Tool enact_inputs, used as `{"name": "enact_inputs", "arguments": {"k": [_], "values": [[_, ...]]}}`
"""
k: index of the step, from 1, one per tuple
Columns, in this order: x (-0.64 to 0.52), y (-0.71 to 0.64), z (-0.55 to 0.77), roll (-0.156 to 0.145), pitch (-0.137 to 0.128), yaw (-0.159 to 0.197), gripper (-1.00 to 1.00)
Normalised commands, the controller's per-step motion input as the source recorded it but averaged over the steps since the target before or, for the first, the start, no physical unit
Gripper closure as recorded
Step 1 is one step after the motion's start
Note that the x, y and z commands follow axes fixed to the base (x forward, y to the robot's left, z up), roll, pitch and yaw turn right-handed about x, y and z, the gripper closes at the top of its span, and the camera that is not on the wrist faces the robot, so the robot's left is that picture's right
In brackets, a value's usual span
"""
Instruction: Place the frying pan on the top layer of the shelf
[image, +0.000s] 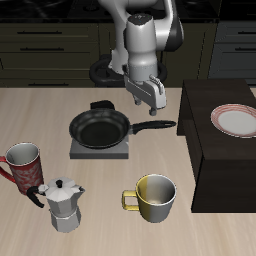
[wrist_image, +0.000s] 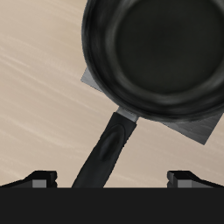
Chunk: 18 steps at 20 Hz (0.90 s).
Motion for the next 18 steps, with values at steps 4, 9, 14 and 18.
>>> {"name": "enact_inputs", "arguments": {"k": [4, 9, 14, 18], "values": [[0.05, 0.21, -0.24, 0.045, 0.010, -0.009, -1.00], [0.04, 0.19, -0.20, 0.052, -0.018, -0.012, -1.00], [0.11, 0.18, -0.30, 0.031, 0.012, 0.019, -1.00], [0.07, 0.00, -0.12, 0.013, -0.024, 0.002, -1.00]]}}
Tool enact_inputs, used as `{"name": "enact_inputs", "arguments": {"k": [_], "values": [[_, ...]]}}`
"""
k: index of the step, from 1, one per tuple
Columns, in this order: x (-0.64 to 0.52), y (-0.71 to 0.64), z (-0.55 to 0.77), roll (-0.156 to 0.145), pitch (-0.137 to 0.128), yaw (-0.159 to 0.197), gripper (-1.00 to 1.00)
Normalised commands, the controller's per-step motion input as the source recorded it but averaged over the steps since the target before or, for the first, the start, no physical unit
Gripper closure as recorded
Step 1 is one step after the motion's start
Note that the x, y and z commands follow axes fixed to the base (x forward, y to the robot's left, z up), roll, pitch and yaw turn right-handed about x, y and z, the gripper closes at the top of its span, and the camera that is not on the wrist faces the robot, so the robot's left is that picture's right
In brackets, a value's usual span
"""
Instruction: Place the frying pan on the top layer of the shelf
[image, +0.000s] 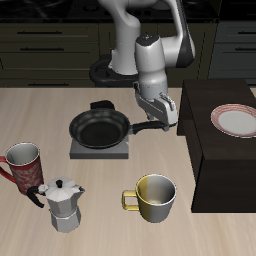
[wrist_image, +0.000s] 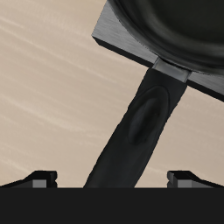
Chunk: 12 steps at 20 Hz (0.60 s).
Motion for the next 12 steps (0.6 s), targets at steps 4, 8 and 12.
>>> {"name": "enact_inputs", "arguments": {"k": [4, 8, 12], "values": [[-0.01, -0.01, -0.18, 0.009, -0.010, -0.009, -1.00], [-0.02, 0.05, -0.22, 0.030, 0.005, -0.004, 1.00], [-0.01, -0.10, -0.20, 0.003, 0.031, -0.026, 1.00]]}}
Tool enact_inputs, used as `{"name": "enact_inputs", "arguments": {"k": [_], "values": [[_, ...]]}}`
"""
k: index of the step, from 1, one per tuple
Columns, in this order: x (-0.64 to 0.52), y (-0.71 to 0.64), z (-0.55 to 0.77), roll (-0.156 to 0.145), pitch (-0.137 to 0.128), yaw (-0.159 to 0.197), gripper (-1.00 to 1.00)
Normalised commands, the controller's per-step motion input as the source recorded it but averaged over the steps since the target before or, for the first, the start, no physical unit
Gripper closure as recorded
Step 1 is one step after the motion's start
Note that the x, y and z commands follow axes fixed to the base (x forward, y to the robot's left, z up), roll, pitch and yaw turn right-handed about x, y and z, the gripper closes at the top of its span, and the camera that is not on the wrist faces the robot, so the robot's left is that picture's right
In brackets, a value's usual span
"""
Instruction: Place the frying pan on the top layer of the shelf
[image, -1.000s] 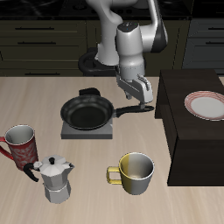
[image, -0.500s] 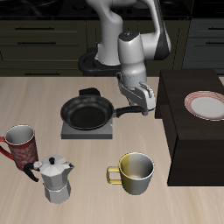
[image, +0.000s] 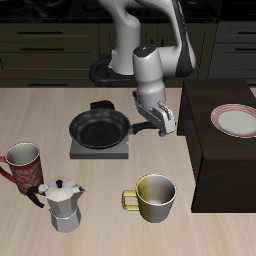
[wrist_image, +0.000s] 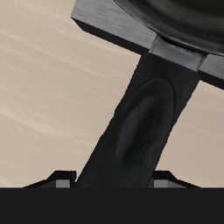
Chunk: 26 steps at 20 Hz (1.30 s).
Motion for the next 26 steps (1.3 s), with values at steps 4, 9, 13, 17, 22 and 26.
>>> {"name": "enact_inputs", "arguments": {"k": [4, 9, 13, 17, 22, 26], "values": [[-0.08, -0.09, 0.02, 0.012, -0.002, -0.012, 1.00], [-0.18, -0.14, 0.22, -0.007, -0.042, 0.041, 1.00], [-0.05, -0.16, 0.18, -0.005, 0.021, 0.081, 1.00], [-0.06, -0.09, 0.25, 0.024, 0.023, 0.146, 1.00], [0.08, -0.10, 0.29, 0.068, 0.059, 0.157, 1.00], [0.11, -0.30, 0.42, 0.014, 0.029, 0.095, 1.00]]}}
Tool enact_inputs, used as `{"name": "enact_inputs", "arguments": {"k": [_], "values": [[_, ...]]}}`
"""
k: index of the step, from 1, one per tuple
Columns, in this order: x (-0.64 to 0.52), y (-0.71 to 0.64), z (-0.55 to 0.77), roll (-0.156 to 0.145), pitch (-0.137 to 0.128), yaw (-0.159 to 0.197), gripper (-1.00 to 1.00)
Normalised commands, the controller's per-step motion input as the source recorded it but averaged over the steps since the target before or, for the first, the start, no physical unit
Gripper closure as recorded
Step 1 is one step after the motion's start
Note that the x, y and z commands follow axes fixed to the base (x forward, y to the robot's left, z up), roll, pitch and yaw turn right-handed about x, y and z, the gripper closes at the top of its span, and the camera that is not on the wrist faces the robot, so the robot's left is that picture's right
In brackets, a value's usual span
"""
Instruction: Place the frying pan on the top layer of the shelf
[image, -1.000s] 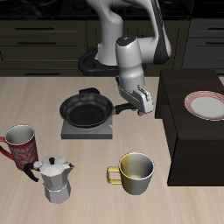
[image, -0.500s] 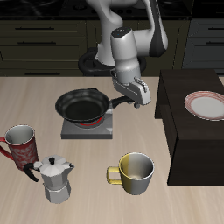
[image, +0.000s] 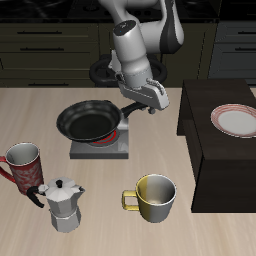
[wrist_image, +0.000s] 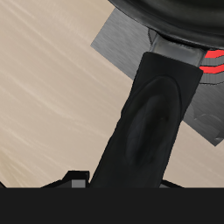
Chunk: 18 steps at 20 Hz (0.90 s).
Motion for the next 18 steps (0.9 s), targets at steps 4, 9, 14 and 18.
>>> {"name": "enact_inputs", "arguments": {"k": [4, 9, 14, 18], "values": [[0.10, -0.24, 0.47, -0.001, 0.055, 0.154, 1.00], [0.12, -0.36, 0.45, -0.067, 0.002, 0.129, 1.00], [0.10, -0.25, 0.20, -0.041, 0.034, 0.064, 1.00], [0.07, -0.08, 0.14, -0.021, 0.033, 0.162, 1.00]]}}
